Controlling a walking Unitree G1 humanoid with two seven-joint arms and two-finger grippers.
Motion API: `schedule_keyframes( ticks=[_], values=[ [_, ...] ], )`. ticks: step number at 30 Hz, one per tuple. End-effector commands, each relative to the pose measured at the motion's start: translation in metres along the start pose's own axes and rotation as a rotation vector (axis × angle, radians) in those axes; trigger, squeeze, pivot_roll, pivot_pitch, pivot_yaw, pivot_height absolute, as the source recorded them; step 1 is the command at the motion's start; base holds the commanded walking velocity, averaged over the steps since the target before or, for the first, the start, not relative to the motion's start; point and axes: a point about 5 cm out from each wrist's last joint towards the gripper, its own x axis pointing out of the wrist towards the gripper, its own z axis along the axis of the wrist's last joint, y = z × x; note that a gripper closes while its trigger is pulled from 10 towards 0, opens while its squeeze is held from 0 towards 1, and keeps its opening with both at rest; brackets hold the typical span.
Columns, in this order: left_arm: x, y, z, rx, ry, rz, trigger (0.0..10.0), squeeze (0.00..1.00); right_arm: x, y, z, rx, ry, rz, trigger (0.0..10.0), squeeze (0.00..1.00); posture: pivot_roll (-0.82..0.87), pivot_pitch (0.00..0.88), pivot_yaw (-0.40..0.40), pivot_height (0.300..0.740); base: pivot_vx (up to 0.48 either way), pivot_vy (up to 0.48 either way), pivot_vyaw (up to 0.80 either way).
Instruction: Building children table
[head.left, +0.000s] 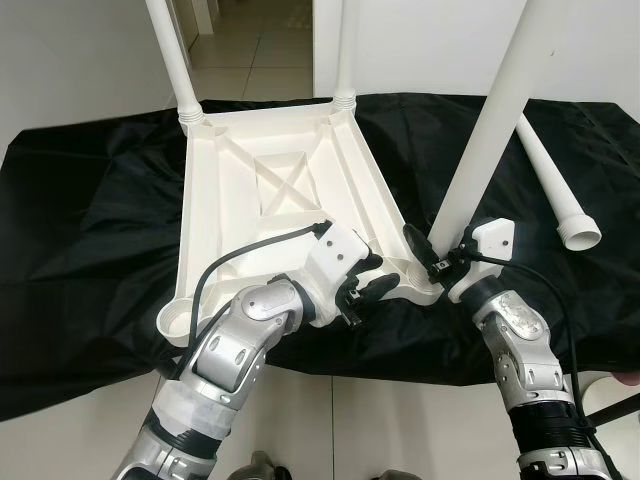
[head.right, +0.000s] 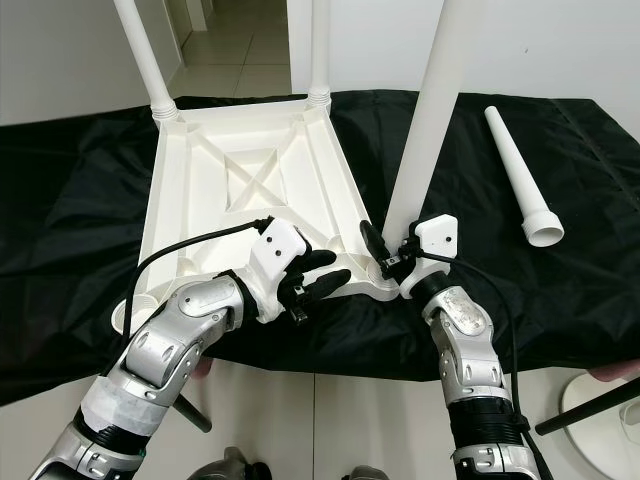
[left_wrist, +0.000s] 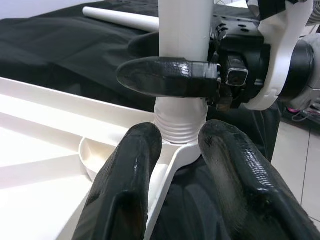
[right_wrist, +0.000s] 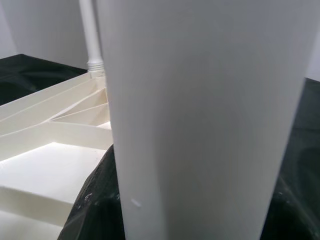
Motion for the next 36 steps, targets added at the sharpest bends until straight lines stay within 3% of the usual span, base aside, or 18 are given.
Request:
schedule_keyframes(
  ticks=[1,9,15,18,24,36],
  values=[
    [-0.002,0.007,0.000,0.008,0.016,0.112,10.0,0.00,-0.009,0.002,-0.033,0.074,0.169,-0.058,10.0,0.00,-0.04,0.019,0.066,0.740,0.000,0.000,0.00],
    [-0.003,0.007,0.002,0.012,0.010,0.109,10.0,0.00,-0.010,0.005,-0.039,0.137,0.180,-0.125,10.0,0.00,-0.04,0.015,0.068,0.740,0.000,0.000,0.00],
    [-0.002,0.006,0.004,0.011,0.006,0.106,10.0,0.00,-0.012,0.010,-0.037,0.078,0.151,-0.089,10.0,0.00,-0.04,0.015,0.069,0.740,0.000,0.000,0.00],
    [-0.002,0.006,0.004,0.011,0.005,0.105,10.0,0.00,-0.016,0.017,-0.033,-0.007,0.101,-0.032,10.0,0.00,-0.04,0.015,0.069,0.740,0.000,0.000,0.00],
    [-0.002,0.006,0.005,0.009,0.002,0.107,10.0,0.00,-0.021,0.023,-0.032,-0.015,0.064,0.000,10.0,0.00,-0.04,0.005,0.069,0.740,0.000,0.000,0.00],
    [-0.003,0.006,0.007,0.011,0.000,0.103,10.0,0.00,-0.028,0.029,-0.036,-0.125,0.053,0.088,10.0,0.00,-0.04,0.004,0.078,0.740,0.000,0.000,0.00]
  ],
)
